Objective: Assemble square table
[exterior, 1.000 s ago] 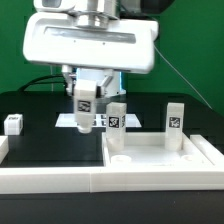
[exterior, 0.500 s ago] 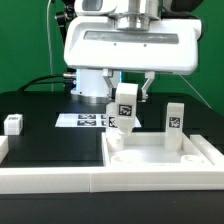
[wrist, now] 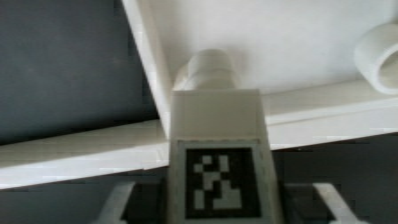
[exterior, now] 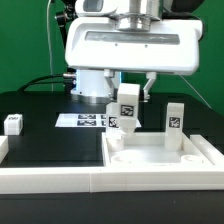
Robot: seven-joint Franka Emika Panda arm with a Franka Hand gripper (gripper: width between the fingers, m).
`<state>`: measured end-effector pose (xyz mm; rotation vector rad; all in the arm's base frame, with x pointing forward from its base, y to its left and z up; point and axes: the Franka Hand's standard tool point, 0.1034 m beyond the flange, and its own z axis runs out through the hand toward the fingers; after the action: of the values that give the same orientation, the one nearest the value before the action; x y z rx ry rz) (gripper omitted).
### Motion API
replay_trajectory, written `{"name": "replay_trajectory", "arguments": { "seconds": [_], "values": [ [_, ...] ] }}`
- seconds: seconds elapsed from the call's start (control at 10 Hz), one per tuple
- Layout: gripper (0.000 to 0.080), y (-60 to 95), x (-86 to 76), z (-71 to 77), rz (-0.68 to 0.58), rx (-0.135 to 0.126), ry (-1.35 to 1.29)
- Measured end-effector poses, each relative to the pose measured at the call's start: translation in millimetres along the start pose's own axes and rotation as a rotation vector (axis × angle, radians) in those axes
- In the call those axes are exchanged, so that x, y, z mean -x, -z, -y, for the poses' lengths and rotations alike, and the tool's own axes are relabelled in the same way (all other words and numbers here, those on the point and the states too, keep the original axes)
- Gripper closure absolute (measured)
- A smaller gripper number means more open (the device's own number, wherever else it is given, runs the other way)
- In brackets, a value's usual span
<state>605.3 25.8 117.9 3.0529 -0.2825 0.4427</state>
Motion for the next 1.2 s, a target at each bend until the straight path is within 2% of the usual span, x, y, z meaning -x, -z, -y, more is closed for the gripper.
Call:
{"name": "replay_trajectory", "arguments": {
  "seconds": [0.2,0.6,0.7,0.8,0.9,1.2],
  "values": [
    [0.0509,0.1,-8.5,20.1,-0.004,-0.008,0.003],
    [0.0509,-0.5,-9.0,21.5,-0.032,-0.009,0.002],
    [0.0509,3.5,-14.3,29.4,-0.133,-0.022,-0.012],
    [0.0509,6.9,-11.2,39.0,-0.239,-0.038,-0.001],
    [0.0509,6.3,-7.1,43.7,-0.278,-0.042,0.002],
    [0.0509,3.6,-3.0,52.2,-0.273,-0.044,0.018]
  ]
}}
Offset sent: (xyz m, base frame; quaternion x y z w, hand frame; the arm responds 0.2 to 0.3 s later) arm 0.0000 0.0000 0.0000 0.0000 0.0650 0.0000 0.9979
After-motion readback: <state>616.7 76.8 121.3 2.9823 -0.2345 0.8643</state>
